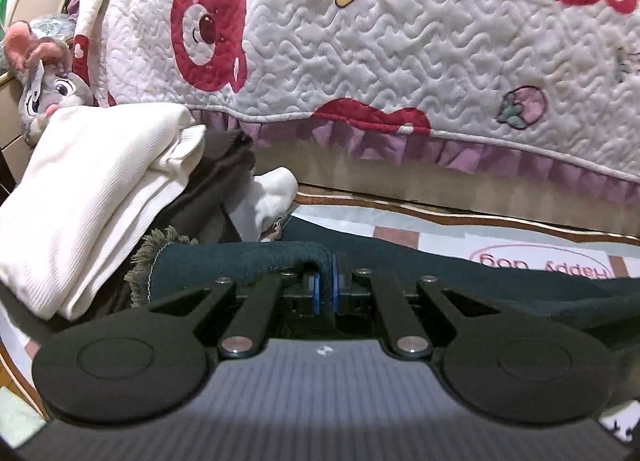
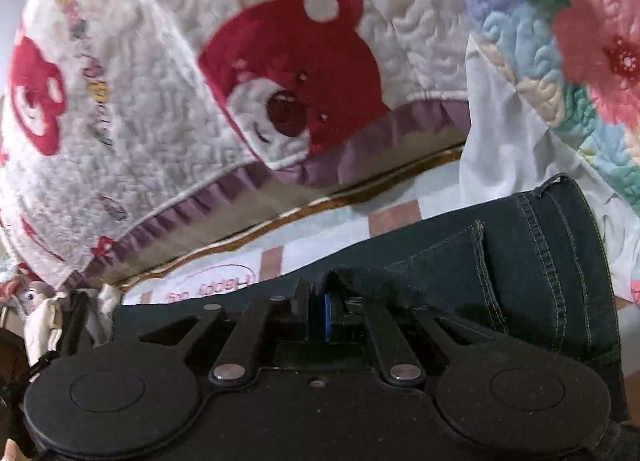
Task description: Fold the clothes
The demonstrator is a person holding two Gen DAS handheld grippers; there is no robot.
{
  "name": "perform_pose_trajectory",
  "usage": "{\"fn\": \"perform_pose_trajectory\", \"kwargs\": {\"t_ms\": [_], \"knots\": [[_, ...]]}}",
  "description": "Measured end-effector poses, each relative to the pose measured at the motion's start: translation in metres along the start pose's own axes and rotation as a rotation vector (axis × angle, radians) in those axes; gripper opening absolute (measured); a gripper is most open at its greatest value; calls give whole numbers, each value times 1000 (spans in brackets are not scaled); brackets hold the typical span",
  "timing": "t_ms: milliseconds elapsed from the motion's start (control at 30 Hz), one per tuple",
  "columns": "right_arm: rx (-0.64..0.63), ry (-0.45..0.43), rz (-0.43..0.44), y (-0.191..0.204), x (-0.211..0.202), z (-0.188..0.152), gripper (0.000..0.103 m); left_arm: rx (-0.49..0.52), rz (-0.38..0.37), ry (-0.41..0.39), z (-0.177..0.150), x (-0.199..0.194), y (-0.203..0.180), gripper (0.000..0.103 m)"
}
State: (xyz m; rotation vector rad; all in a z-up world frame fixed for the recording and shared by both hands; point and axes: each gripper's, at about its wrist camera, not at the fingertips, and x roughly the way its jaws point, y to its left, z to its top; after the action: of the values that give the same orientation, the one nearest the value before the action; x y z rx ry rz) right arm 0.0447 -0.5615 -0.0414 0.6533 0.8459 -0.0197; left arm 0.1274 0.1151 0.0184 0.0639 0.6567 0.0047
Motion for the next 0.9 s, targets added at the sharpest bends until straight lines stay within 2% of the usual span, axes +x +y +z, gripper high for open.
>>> {"fn": "perform_pose_trajectory", "kwargs": {"t_ms": [100,167,233,333,433,533,700,833,900], "knots": [[-41,21,-123,11,34,7,10,-76,15,21,11,29,-1,6],[-72,39,-199,18,60,9,10,-130,41,78,9,62,-2,6],[-103,55,-253,21,86,5,11,-67,76,102,-2,86,-15,6],[-155,30,-319,16,111,-8,11,54,125,112,-18,114,-36,6],[-119,14,-317,-1,124,-18,11,128,132,74,-16,122,-47,6],[-93,-17,-291,-10,127,-18,11,94,126,105,-2,132,-45,6],[-27,-122,-265,-2,112,-21,12,142,186,141,-1,153,-57,6],[-74,-169,-186,-8,111,-14,11,107,209,153,2,166,-60,6],[-82,-159,-158,-15,117,-10,11,100,214,145,8,170,-62,6]]}}
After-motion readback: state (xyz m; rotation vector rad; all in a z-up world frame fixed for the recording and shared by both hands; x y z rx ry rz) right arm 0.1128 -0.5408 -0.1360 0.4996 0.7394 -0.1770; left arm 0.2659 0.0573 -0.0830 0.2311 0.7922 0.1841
